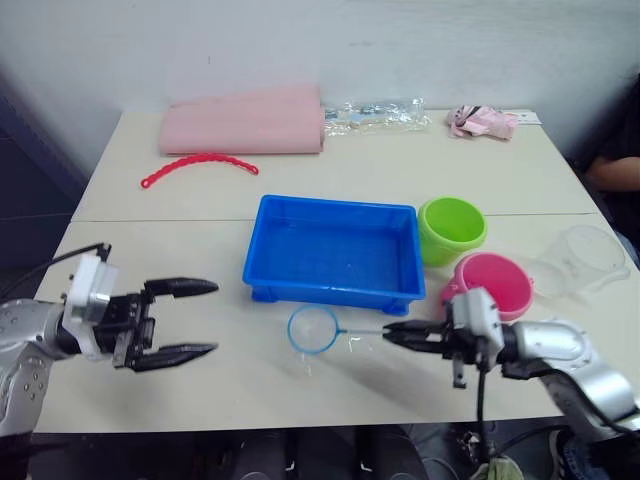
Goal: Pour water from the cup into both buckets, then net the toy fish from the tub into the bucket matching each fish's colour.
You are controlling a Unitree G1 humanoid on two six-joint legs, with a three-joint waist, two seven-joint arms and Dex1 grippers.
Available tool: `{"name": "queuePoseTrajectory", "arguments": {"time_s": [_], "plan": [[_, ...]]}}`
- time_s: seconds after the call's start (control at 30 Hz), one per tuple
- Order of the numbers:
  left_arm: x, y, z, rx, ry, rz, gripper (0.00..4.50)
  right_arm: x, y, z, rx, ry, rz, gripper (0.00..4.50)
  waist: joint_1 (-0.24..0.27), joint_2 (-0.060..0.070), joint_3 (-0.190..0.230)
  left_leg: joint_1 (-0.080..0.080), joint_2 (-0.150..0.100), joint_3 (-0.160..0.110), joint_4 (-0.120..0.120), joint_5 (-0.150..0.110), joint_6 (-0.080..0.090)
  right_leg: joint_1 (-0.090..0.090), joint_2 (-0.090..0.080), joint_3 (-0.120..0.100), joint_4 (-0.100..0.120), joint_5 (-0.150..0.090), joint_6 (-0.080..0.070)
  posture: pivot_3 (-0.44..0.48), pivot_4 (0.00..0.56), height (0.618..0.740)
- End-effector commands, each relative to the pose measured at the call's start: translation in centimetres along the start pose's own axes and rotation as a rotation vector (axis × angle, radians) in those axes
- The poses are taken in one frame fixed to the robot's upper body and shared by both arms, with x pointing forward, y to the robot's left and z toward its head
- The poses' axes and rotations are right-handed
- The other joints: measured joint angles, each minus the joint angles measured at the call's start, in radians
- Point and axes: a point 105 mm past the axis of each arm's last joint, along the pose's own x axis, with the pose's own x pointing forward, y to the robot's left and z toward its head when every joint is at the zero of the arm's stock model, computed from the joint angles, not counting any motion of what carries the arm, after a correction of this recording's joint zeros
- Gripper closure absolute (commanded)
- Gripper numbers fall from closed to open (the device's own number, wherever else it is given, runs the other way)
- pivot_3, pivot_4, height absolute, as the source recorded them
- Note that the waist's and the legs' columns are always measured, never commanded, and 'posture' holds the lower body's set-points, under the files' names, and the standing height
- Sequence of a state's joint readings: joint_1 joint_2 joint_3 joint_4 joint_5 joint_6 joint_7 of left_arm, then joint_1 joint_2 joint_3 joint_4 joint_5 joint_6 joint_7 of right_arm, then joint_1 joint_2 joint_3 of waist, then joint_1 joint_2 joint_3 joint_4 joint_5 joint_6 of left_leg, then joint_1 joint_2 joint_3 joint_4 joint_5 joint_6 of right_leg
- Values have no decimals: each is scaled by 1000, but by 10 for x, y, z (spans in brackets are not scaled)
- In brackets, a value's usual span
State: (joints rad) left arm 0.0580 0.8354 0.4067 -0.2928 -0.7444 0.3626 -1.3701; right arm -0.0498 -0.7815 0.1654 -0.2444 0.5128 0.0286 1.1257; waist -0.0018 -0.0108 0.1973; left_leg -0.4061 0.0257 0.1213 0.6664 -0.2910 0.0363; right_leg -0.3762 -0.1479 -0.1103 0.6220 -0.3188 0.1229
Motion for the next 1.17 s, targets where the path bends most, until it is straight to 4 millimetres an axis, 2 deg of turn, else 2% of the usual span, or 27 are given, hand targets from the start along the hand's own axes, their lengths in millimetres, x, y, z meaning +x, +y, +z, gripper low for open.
{"name": "queuePoseTrajectory", "arguments": {"time_s": [0.03,0.17,0.3,0.37,0.4,0.47,0.57,0.63,0.73,0.83,0.87,0.93,1.0,1.07,1.17], "plan": [[7,-16,-6,40,51,-60,40,7,10,-15,-53,14,68,4500,-1,0,0,0,0,0,0,0,0,0,0,0,0,0,0,0,150,740],[11,-23,-19,17,97,-81,40,16,7,-38,-54,35,81,4500,-2,0,0,2,0,1,0,1,-1,0,0,0,1,0,0,0,150,740],[15,-21,-22,2,81,-42,40,23,-7,-46,33,15,45,4500,-5,0,0,2,1,1,-1,1,-2,-1,0,1,3,-1,-2,0,150,740],[14,-19,-23,-2,84,-33,0,23,-10,-48,21,21,42,3617,-3,0,0,2,2,0,-1,1,-4,-1,0,1,3,-1,-3,0,150,740],[13,-18,-25,-19,94,-17,0,23,-13,-48,-8,21,29,3367,-3,0,0,2,2,0,-1,0,-5,-1,0,1,3,-2,-3,0,150,740],[9,-10,-27,2,123,50,0,16,-15,-41,-17,5,31,2402,-3,0,0,2,3,0,-1,0,-5,-1,0,0,3,-2,-4,0,150,740],[0,-2,-31,-23,152,139,0,1,-15,-28,-41,9,28,899,-3,0,0,2,3,0,-1,0,-5,-1,1,0,3,-2,-4,0,150,740],[-8,-2,-34,-14,164,178,0,-15,-6,-15,-41,8,66,81,-1,1,1,2,3,0,-1,0,-5,-1,1,0,3,-2,-4,0,150,740],[-26,-2,-44,-7,221,252,0,-36,6,7,-34,11,86,81,0,1,1,2,3,0,-2,-1,-5,0,0,0,1,-2,-4,0,150,740],[-49,2,-52,2,277,373,0,-67,12,24,-54,61,27,81,1,2,1,3,5,0,-2,-1,-5,0,0,-1,0,-2,-4,0,150,740],[-56,3,-54,12,294,394,0,-82,8,28,-62,79,-48,81,2,1,1,2,5,0,-2,-2,-6,-1,-1,0,0,-2,-4,0,150,740],[-62,-5,-59,-73,315,357,0,-103,3,31,-54,94,-177,81,2,0,0,3,5,0,-2,-3,-5,0,-1,0,-1,-2,-4,0,150,740],[-72,0,-61,56,365,412,0,-124,8,25,-121,180,-228,81,6,-1,-1,3,5,0,-2,-6,-9,0,-1,0,-2,-2,-4,0,150,740],[-81,6,-62,71,360,488,0,-150,9,17,-135,240,-331,81,8,-1,-1,3,5,1,-2,-8,-9,0,-1,0,-2,-2,-4,0,150,740],[-82,10,-62,92,354,521,0,-161,11,11,-155,272,-368,81,10,-2,-1,3,5,1,-2,-9,-8,0,-1,0,-2,-2,-4,0,150,740]]}}
